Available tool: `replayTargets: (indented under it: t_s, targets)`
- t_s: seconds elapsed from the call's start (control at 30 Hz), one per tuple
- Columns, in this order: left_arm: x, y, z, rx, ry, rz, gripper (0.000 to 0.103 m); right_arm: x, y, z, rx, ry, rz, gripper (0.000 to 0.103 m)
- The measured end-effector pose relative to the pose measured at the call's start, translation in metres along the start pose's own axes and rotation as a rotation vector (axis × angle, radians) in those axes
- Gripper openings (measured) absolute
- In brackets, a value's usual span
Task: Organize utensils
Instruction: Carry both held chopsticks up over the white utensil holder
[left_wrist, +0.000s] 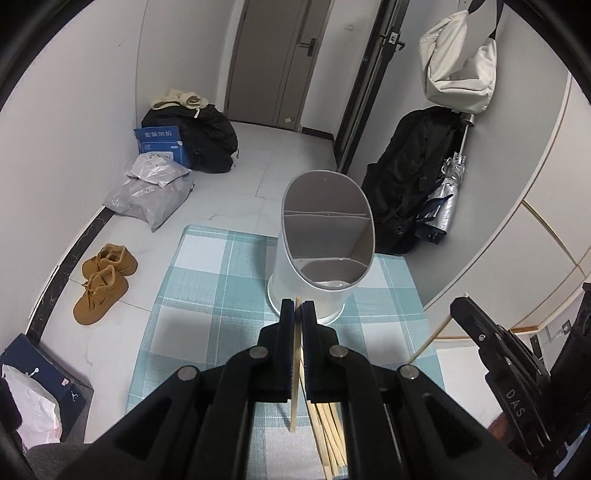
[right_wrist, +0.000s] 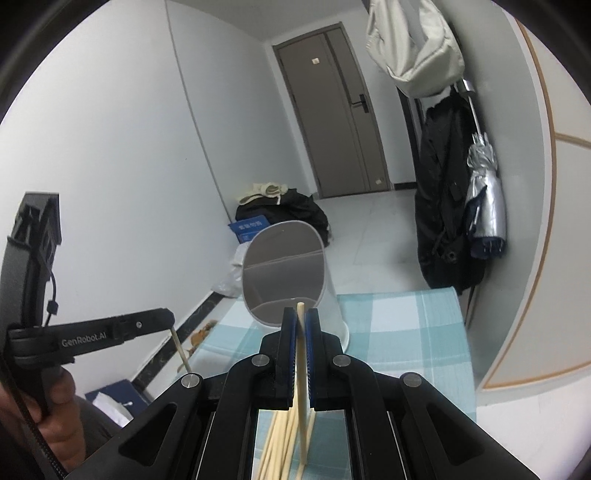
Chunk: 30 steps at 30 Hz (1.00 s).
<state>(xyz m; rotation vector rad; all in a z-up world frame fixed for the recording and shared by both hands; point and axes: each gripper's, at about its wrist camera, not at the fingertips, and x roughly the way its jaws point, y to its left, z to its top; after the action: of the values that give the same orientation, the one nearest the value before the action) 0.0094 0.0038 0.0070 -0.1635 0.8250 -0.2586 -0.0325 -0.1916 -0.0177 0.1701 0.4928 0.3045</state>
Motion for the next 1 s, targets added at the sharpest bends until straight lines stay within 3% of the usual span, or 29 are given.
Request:
replayTargets:
  t_s: [0.3, 0.5, 0.7, 1.0]
  targets:
    - [-0.019, -0.01, 0.007, 0.018, 0.023, -0.045, 0.001, -0.005, 0.017, 0.005, -0.027, -0.028, 0.024, 0.004]
    - [-0.04, -0.019, 0.034, 0.029, -0.027, -0.094, 0.001, -0.011, 0.021, 0.022, -0.017, -0.043, 0.044, 0.004]
    - [-0.051, -0.026, 0.077, 0.055, -0.061, -0.128, 0.001, -0.012, 0.02, 0.069, -0.008, -0.064, 0.064, 0.004]
    - [-0.041, -0.027, 0.14, 0.055, -0.102, -0.13, 0.001, 0.016, 0.024, 0.163, -0.111, -0.074, 0.075, 0.004]
